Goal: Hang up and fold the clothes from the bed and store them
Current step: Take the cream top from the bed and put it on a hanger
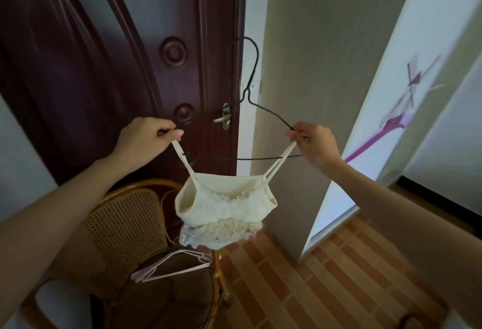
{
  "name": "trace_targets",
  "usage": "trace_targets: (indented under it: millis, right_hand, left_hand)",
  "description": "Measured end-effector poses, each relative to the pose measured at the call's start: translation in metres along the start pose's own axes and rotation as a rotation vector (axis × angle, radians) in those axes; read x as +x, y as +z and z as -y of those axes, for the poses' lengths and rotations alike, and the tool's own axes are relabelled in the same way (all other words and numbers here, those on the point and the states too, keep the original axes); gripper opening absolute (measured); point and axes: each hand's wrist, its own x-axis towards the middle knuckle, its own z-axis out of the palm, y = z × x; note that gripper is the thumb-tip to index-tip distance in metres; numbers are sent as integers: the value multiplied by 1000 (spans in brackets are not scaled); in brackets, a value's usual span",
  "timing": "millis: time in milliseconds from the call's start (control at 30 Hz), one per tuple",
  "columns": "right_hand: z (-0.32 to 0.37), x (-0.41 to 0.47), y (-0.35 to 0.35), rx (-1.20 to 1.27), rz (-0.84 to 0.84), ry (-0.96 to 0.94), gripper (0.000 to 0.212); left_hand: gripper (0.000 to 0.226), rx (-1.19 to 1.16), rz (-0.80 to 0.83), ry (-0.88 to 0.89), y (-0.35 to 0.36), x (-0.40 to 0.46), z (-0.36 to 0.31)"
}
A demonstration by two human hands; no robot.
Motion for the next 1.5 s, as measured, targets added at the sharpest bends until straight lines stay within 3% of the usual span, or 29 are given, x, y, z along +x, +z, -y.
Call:
trace_targets:
  millis: [533,867,1167,1500]
  right_hand:
    - [-199,2,-187,-88,-310,177,19]
    - [-333,-60,-316,-282,-463,445,20]
    - [-419,-90,-370,-467,-537,652,19]
    - [-517,-6,-397,-619,-535,735,22]
  left_hand:
    - [22,-129,2,293,134,106,-236]
    - [25,-313,202,500,272,145,-424]
    - [26,-433,337,623,384,179,-540]
    - [27,-556,347,657,512,272,-610]
